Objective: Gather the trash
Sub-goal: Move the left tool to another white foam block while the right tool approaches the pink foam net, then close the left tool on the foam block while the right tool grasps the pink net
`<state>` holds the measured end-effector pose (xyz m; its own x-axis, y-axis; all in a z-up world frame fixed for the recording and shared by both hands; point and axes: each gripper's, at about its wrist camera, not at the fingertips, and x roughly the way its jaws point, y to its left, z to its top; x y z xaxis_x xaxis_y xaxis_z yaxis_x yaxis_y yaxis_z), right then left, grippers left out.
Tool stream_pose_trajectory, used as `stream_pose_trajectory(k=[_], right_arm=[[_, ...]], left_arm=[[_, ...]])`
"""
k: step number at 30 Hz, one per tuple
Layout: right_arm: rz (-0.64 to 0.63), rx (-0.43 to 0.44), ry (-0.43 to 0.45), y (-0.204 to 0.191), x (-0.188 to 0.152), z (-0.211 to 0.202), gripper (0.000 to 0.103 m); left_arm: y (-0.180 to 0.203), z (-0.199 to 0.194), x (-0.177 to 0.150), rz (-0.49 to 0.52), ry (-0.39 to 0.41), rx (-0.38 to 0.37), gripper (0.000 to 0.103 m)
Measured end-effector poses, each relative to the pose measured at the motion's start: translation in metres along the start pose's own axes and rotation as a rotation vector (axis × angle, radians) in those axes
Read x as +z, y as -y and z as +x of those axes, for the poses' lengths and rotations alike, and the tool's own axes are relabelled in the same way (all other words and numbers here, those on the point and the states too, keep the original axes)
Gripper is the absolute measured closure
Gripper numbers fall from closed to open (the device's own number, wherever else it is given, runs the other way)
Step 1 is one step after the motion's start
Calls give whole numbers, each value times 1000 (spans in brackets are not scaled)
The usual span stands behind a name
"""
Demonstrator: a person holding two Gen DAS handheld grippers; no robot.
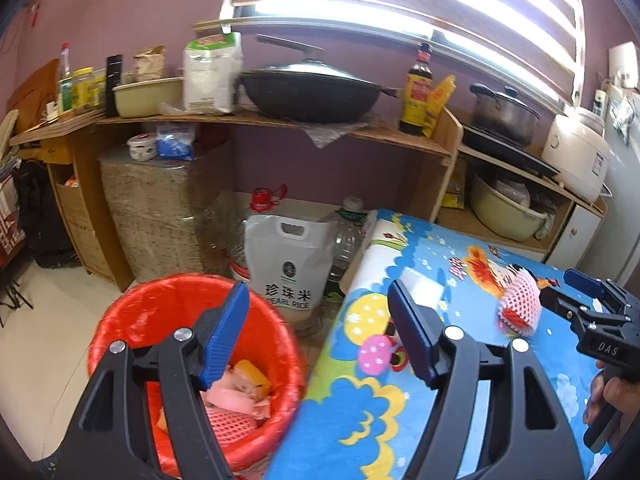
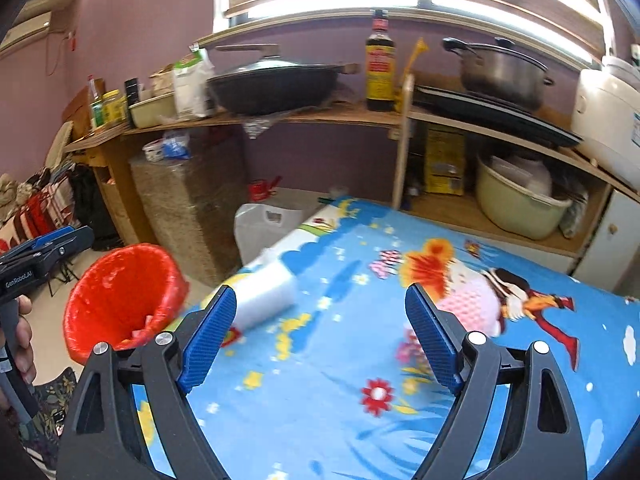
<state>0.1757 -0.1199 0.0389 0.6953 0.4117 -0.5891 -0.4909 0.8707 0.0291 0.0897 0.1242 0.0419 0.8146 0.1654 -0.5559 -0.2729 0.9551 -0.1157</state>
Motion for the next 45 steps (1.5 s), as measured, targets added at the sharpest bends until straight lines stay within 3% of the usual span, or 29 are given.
stream_pose_trajectory(k=[17,32,41,43,45], right_arm=[[155,-112,-43,87,-18,36,21],[270,-183,-145,128,-26,97,22],[271,-181,-215,135,-31,125,27],[264,-180,-228,136,-30,130,30],[261,-172,-240,137,-30,133,34]], left_arm=[[80,89,-10,127,-98,-105,34],[109,158,-18,173,-195,-162,37],[110,186,-23,174,-264,-161,48],[111,189,-24,176,-276,-163,58],[113,190,-25,179,-282,-164,61]])
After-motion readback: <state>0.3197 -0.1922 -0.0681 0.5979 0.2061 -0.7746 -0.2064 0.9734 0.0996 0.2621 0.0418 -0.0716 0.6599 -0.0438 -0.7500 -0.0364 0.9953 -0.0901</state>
